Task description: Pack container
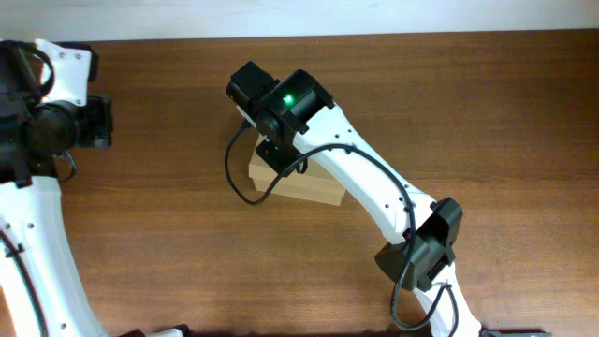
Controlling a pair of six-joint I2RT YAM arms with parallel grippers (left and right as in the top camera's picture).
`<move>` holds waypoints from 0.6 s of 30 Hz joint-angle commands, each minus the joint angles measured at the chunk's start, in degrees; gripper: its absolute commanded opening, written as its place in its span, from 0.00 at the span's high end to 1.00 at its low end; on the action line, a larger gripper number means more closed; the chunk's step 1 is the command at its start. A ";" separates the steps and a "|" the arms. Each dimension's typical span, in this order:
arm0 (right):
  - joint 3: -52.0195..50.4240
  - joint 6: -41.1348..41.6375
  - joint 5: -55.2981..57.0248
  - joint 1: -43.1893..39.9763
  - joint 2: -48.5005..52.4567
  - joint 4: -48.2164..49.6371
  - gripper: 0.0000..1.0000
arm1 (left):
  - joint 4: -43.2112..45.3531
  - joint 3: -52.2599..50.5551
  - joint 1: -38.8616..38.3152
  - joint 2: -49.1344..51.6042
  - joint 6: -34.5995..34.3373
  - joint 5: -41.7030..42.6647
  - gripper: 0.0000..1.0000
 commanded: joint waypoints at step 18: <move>-18.32 -1.86 1.57 -4.68 -1.46 10.80 0.96 | 7.61 -13.55 -10.01 -2.03 1.55 -4.87 0.98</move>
